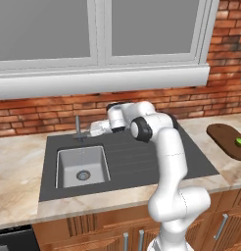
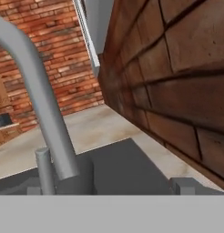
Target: Pick the kiwi from the sink and place it on the cutting board to airdry. Then turn off the sink faucet.
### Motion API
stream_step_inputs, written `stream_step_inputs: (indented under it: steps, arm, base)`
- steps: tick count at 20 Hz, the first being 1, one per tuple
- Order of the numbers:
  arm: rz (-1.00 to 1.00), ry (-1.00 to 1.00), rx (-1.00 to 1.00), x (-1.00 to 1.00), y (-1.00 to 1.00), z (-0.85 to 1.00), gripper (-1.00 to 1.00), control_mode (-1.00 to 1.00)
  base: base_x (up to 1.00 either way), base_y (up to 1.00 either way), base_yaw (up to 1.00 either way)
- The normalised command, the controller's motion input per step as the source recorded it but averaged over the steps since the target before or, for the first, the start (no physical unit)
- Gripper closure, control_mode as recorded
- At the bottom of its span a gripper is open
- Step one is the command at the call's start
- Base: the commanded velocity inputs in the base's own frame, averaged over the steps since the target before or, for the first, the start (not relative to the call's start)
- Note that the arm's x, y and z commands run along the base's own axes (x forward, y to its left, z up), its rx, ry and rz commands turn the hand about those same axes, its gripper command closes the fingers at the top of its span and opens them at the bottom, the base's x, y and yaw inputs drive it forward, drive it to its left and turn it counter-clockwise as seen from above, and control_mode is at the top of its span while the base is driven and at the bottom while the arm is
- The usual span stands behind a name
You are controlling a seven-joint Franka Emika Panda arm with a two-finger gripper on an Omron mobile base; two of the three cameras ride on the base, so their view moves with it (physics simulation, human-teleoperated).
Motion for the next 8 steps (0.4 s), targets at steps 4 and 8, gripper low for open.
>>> stream_step_inputs:
  steps: [4,8]
  arm:
    - [0.00,0.00,-0.08,0.00,1.00,-0.01,-1.00,-1.00]
    - [0.00,0.00,-0.03,-0.02,0.62,-0.03,-1.00,-1.00]
  base:
    - [0.00,0.00,0.00]
    - [0.00,0.00,0.00]
